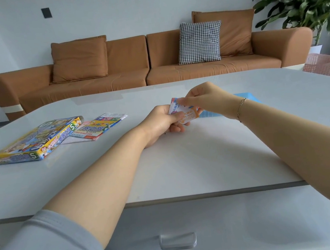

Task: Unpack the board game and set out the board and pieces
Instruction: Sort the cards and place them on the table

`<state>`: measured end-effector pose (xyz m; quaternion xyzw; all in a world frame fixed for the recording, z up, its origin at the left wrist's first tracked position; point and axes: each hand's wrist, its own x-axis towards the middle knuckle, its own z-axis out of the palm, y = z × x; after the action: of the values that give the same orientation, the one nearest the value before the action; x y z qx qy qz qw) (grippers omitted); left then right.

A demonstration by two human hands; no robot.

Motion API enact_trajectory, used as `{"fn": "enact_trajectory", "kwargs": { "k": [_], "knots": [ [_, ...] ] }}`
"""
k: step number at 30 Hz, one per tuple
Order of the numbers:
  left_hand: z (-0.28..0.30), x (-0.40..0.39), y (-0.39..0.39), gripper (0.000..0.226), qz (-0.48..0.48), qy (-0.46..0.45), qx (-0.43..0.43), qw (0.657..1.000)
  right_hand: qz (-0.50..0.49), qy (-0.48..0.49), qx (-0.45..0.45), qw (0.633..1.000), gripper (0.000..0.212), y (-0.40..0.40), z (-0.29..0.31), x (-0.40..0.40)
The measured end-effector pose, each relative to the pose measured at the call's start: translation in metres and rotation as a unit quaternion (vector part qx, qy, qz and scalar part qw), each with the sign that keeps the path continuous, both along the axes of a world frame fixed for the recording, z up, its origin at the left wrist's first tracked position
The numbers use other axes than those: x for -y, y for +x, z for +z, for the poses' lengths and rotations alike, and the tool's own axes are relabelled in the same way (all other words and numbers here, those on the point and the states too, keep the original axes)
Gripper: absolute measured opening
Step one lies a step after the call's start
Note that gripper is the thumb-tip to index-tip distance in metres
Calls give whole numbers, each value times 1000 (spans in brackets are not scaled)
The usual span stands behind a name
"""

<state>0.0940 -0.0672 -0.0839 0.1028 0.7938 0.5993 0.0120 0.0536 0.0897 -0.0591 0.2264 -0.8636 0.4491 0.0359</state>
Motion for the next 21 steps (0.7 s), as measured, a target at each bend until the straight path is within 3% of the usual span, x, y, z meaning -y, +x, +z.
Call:
{"fn": "enact_trajectory", "kwargs": {
  "k": [2,6,8,13,16,21],
  "knots": [
    [0,0,0,13,0,0,0,1000,-19,15,-34,999,42,-1,-1,4],
    [0,0,1,14,7,4,2,1000,-2,30,-36,999,11,-3,0,0],
    [0,0,1,15,5,2,2,1000,21,30,-14,999,8,-2,1,-5],
    [1,0,2,14,1,14,1,1000,-4,26,-34,999,35,0,4,2],
    [2,1,3,14,5,21,0,1000,-17,49,-72,996,19,-2,4,6],
    [1,0,3,16,0,20,1,1000,25,18,-5,1000,7,2,4,-3]
  ]
}}
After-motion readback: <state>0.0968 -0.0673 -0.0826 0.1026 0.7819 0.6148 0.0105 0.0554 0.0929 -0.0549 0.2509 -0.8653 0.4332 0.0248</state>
